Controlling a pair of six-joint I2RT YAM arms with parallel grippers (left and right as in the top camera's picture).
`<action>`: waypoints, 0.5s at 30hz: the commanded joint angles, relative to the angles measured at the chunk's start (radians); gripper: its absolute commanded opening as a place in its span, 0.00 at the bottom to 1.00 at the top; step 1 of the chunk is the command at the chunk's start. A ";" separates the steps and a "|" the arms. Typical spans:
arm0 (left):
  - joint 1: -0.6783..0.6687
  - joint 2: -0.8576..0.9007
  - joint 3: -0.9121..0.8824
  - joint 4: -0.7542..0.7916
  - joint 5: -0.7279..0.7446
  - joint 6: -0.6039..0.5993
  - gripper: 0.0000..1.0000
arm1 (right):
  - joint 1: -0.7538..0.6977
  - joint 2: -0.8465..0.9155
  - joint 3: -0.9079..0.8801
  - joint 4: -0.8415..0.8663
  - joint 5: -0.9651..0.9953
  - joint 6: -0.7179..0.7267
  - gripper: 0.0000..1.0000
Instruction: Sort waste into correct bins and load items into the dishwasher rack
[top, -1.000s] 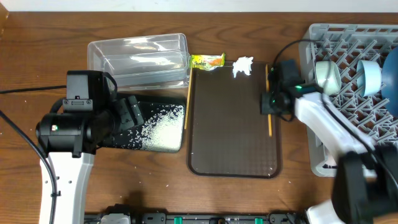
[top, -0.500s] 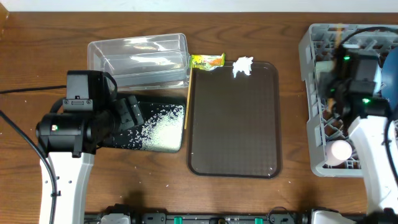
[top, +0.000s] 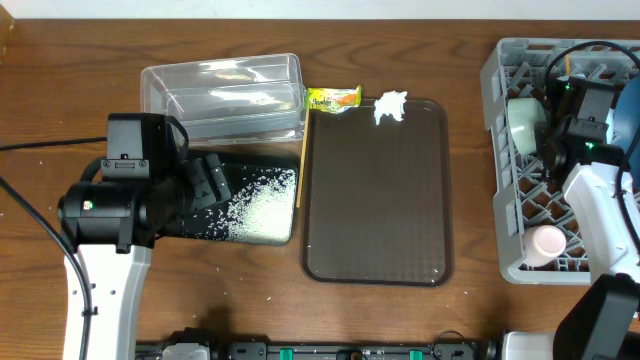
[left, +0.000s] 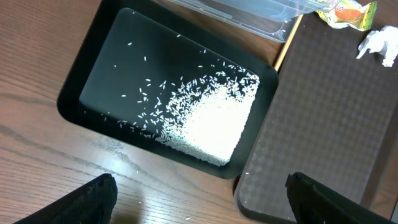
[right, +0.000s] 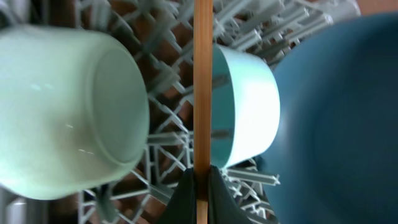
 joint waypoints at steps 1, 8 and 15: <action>0.005 0.000 0.002 0.000 -0.013 -0.005 0.90 | -0.038 0.013 0.003 -0.007 0.056 -0.028 0.01; 0.005 0.000 0.002 0.000 -0.013 -0.005 0.90 | -0.081 0.004 0.003 -0.028 0.015 0.002 0.61; 0.005 0.000 0.002 0.000 -0.013 -0.005 0.90 | 0.060 -0.097 0.003 0.003 -0.089 0.010 0.70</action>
